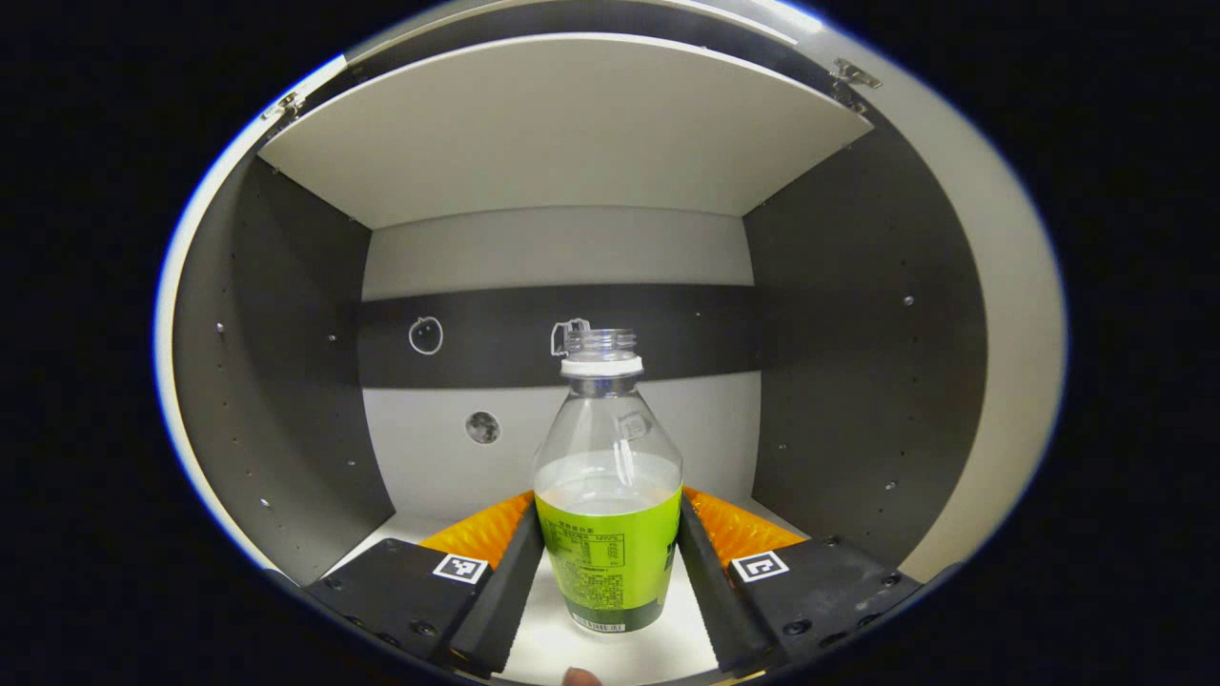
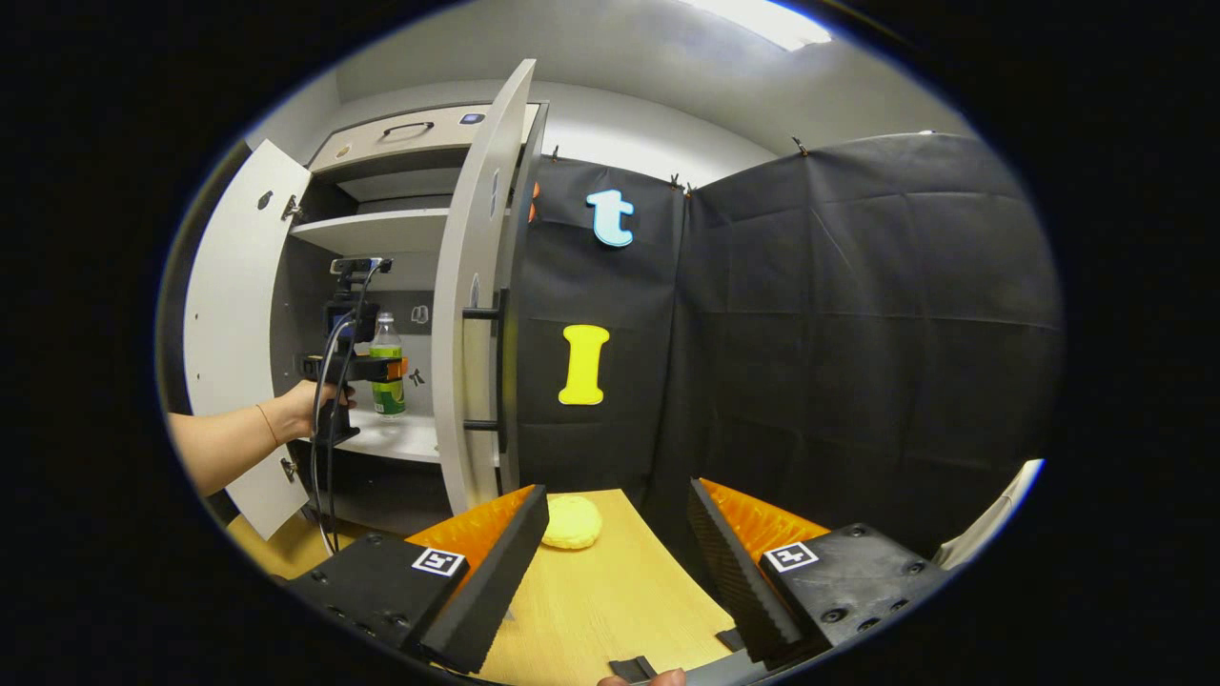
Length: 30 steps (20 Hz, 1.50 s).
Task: Grasp the bottle in the cabinet with the left hand and place it on the coaster, then close the right door with the right hand and the left door with the left hand.
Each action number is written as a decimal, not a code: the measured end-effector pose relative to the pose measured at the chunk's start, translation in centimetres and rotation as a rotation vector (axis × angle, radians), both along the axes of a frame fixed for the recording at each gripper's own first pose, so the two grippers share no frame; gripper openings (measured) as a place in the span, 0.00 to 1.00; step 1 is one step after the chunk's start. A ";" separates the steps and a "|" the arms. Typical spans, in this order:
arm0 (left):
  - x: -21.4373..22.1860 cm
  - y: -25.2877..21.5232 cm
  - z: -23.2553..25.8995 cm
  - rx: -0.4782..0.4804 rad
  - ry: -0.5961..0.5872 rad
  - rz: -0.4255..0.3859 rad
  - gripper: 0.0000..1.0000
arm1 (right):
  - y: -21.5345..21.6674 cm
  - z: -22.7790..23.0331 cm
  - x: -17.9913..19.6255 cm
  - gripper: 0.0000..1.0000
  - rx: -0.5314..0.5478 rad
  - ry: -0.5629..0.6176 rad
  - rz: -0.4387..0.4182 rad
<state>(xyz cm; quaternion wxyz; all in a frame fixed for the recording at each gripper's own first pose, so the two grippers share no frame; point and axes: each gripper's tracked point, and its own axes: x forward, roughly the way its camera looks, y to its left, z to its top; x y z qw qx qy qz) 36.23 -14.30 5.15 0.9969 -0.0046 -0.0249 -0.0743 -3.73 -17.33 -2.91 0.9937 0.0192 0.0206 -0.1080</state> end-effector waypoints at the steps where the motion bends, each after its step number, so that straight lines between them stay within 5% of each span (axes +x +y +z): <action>1: -1.2 0.3 0.0 0.001 -0.001 -0.001 0.78 | 0.5 0.0 -0.1 0.98 0.005 -0.001 0.014; 15: -18.9 2.9 -4.1 0.001 -0.050 -0.039 0.78 | 7.4 0.9 -0.5 0.98 -0.008 -0.027 0.199; 30: -32.8 -1.6 -22.1 -0.029 0.045 -0.245 0.78 | 10.0 2.0 -1.4 0.98 -0.050 -0.058 0.220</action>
